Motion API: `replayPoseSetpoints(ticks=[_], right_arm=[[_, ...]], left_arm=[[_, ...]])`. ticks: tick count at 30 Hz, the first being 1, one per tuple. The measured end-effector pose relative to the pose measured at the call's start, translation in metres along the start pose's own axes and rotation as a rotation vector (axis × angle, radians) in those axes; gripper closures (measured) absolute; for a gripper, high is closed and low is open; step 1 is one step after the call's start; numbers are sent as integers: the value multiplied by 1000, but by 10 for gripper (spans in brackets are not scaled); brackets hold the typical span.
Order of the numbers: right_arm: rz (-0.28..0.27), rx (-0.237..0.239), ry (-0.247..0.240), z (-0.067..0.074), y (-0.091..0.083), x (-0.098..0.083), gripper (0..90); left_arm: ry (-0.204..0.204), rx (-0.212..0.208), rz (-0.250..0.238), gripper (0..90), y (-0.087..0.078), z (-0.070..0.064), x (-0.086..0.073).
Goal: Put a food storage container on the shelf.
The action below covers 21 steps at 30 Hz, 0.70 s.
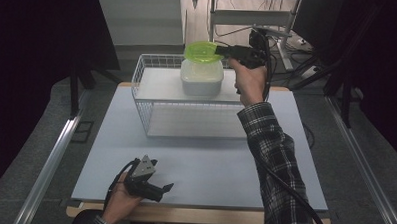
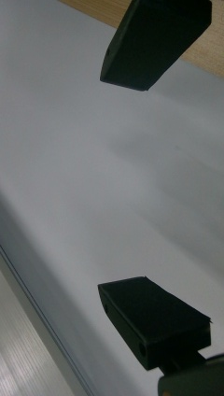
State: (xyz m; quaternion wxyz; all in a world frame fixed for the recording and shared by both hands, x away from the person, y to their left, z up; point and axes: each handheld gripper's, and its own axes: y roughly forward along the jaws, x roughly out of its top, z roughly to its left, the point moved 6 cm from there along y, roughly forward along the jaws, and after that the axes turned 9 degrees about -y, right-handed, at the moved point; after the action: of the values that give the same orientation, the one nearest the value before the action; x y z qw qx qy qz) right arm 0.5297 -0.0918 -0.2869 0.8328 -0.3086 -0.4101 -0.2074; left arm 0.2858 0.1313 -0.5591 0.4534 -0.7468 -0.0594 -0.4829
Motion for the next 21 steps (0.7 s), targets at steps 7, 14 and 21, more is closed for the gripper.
replayPoseSetpoints(ticks=[7, 14, 21], right_arm=[[-7, 15, -59, -2, -8, 1, 316], [7, 40, -151, -6, -28, -14, 202], [43, 27, -268, -6, -42, -42, 141]], left_arm=[[0, -1, 1, 25, 0, 0, 0], [-1, -1, 1, 25, 1, -1, 0], [-9, -13, -11, 24, 1, -1, 1]])
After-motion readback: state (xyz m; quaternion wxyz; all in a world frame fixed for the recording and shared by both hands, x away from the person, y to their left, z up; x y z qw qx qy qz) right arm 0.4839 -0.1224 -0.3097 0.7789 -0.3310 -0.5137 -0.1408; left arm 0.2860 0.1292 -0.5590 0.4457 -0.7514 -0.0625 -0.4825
